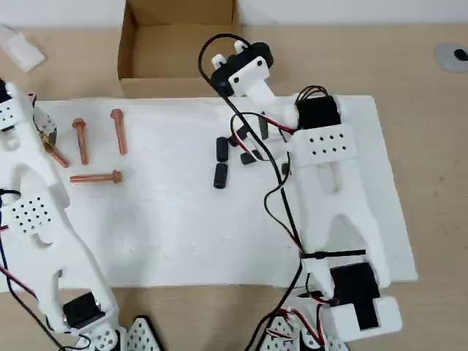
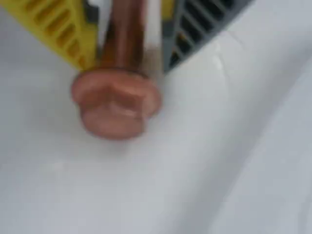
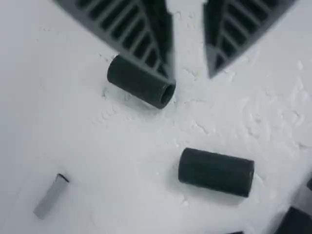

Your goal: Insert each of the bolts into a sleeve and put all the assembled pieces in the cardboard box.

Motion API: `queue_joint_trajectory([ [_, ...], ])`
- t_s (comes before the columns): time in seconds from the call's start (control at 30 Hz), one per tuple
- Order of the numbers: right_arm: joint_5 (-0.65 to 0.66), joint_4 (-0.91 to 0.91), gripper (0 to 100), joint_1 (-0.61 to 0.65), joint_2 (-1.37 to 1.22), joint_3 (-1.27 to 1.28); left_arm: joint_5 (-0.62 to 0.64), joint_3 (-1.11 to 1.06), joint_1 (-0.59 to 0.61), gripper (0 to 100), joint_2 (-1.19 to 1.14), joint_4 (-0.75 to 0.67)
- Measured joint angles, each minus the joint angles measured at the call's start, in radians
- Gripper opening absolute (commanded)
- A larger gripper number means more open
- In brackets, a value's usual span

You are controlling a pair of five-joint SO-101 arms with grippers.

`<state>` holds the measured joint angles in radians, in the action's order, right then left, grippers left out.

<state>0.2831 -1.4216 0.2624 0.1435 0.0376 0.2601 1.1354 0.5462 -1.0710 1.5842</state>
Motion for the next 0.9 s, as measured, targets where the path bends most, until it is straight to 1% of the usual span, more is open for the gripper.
queue_joint_trajectory([
  [0.13, 0.000, 0.000, 7.3, 0.000, 0.000, 0.000, 0.002, 0.003, 0.000, 10, -0.002, 0.000],
  [0.17, 0.000, 0.000, 7.3, 0.000, 0.000, 0.000, 0.002, 0.003, 0.000, 8, -0.002, 0.000],
  [0.23, 0.000, 0.000, 7.3, 0.000, 0.000, 0.000, 0.002, 0.005, 0.000, 0, -0.002, 0.000],
  [0.43, -0.003, 0.000, 7.2, 0.000, 0.000, 0.000, 0.005, 0.014, -0.012, 1, -0.003, -0.009],
  [0.5, -0.006, 0.000, 7.2, 0.000, 0.000, 0.000, -0.021, 0.038, -0.021, 1, -0.008, 0.012],
  [0.63, -0.008, 0.000, 7.2, 0.034, 0.000, 0.000, -0.084, 0.166, -0.048, 0, -0.011, 0.137],
  [0.7, -0.044, 0.000, 7.3, 0.066, 0.000, 0.000, -0.094, 0.218, -0.066, 0, -0.005, 0.149],
  [0.8, -0.169, 0.000, 7.3, 0.123, -0.017, 0.000, -0.118, 0.218, -0.069, 0, 0.063, 0.164],
  [0.9, -0.301, 0.000, 7.3, 0.169, -0.069, 0.009, -0.176, 0.110, -0.071, 0, 0.226, 0.166],
])
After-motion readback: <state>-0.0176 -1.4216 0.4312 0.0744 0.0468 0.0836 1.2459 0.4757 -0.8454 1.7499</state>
